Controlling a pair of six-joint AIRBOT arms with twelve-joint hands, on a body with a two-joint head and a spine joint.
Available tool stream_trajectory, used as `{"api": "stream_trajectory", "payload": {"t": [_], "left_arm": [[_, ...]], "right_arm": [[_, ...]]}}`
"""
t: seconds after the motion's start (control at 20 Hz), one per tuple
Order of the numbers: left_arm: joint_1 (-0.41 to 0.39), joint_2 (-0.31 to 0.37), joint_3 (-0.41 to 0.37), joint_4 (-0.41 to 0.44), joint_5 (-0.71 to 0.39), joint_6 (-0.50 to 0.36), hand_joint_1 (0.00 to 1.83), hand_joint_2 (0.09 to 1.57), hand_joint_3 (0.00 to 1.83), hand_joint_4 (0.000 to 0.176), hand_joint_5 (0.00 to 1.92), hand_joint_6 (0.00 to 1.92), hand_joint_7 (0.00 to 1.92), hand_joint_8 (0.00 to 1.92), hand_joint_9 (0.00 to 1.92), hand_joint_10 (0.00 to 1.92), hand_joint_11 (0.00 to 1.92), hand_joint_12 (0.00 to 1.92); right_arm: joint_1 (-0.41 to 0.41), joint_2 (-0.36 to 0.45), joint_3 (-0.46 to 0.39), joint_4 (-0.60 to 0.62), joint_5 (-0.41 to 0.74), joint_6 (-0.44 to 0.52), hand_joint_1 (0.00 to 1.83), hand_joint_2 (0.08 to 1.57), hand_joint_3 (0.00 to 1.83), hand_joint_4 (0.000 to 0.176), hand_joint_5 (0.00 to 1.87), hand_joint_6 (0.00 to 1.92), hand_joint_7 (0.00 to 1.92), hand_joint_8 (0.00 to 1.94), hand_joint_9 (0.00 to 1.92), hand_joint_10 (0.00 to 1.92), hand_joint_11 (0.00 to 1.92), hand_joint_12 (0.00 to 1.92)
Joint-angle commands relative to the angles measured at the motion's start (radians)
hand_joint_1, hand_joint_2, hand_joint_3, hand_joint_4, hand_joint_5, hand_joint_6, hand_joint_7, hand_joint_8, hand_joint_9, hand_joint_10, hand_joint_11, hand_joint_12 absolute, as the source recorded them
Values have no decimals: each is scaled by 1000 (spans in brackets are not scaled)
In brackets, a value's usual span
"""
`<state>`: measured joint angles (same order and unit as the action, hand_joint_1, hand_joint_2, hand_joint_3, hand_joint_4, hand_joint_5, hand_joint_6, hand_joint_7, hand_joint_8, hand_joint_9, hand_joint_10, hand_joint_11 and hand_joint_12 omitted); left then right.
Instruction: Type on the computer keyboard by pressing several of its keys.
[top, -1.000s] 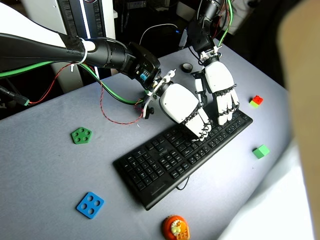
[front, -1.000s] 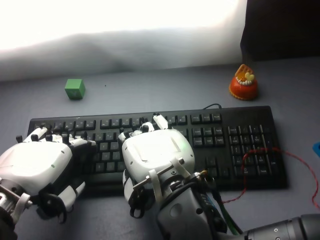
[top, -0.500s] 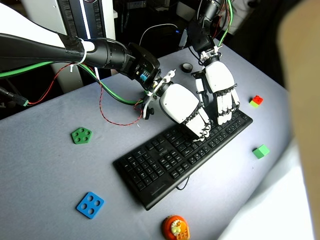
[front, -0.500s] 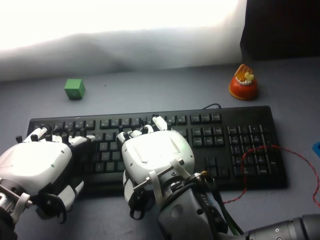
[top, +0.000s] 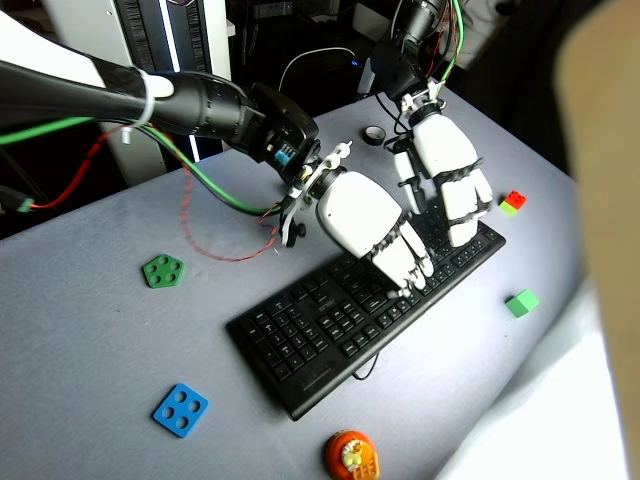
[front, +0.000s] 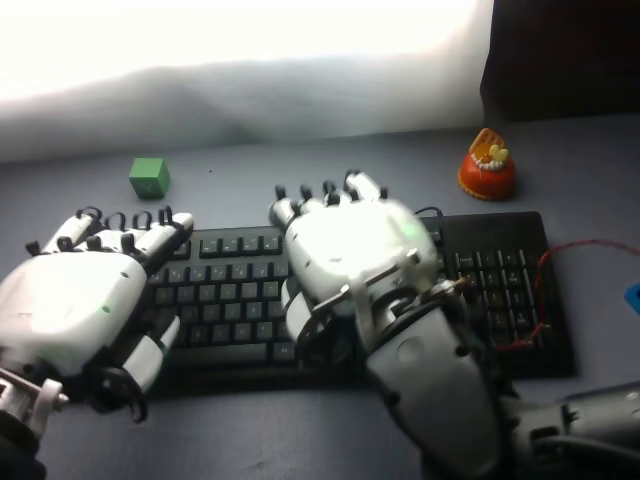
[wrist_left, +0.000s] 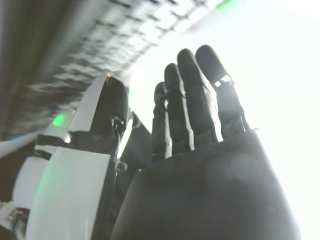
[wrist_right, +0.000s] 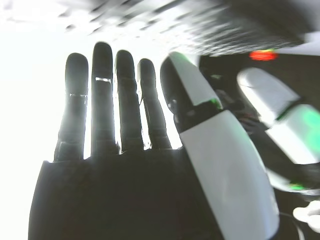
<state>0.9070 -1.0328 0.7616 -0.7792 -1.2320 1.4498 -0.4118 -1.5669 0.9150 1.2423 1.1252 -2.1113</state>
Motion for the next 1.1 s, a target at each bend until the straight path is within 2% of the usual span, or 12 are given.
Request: {"api": "stream_trajectory", "payload": {"t": [0.0,0.15,0.3,0.4,0.55,0.65,0.7,0.75,0.8,0.9,0.95,1.05], "left_arm": [[2,-9,0,53,-114,2,919,1446,12,0,231,4,359,5,327,205,0,1284],[7,-45,4,53,-143,14,906,1434,3,0,233,5,363,5,331,207,0,1289],[14,-68,3,53,-156,24,606,1454,5,1,245,8,375,9,334,214,0,1283],[14,-82,4,53,-162,33,509,1456,5,1,238,4,350,4,320,207,0,1271],[6,-108,10,53,-171,53,505,1455,1,1,234,1,341,3,320,203,0,1242],[-2,-131,21,53,-172,63,810,1409,0,0,275,15,381,13,334,206,0,1269],[-5,-140,26,53,-173,66,810,1409,0,0,275,15,381,13,334,206,0,1269],[-10,-150,32,53,-173,75,1049,1287,0,0,296,20,396,15,343,210,0,1277],[-12,-158,39,53,-174,78,1175,1229,0,0,313,16,397,8,333,227,0,1301],[-13,-169,52,53,-174,78,1248,1220,0,0,315,13,393,5,329,232,0,1308],[-11,-170,55,53,-174,79,1450,1183,0,0,277,2,346,2,293,238,0,1266],[-9,-170,59,53,-174,83,1517,1150,0,0,265,0,331,1,277,245,0,1271]], "right_arm": [[11,10,-18,-88,14,-9,777,1419,3,0,228,236,374,0,270,530,0,1480],[26,70,-76,-88,-14,-34,760,1415,1,0,238,240,378,3,270,535,0,1471],[37,129,-135,-132,-28,-42,729,1415,0,0,234,237,381,5,269,558,0,1475],[45,158,-166,-151,-34,-44,706,1411,0,0,236,240,384,4,271,566,0,1478],[52,186,-191,-151,-34,-56,692,1411,0,0,230,240,381,3,263,569,0,1475],[57,198,-203,-151,-34,-64,683,1412,0,0,225,242,388,5,270,576,0,1476],[59,200,-205,-151,-35,-65,683,1412,0,0,225,242,388,5,270,576,0,1476],[62,201,-206,-151,-35,-65,727,1395,0,0,250,255,398,7,272,580,0,1484],[63,202,-208,-151,-35,-66,717,1398,0,0,251,257,399,7,273,580,0,1493],[64,204,-213,-151,-35,-68,715,1395,0,0,256,260,404,9,278,582,0,1495],[62,204,-214,-151,-35,-68,719,1398,0,0,254,263,404,6,261,581,0,1502],[59,204,-216,-151,-36,-69,669,1417,6,0,229,257,385,1,245,585,0,1486]]}}
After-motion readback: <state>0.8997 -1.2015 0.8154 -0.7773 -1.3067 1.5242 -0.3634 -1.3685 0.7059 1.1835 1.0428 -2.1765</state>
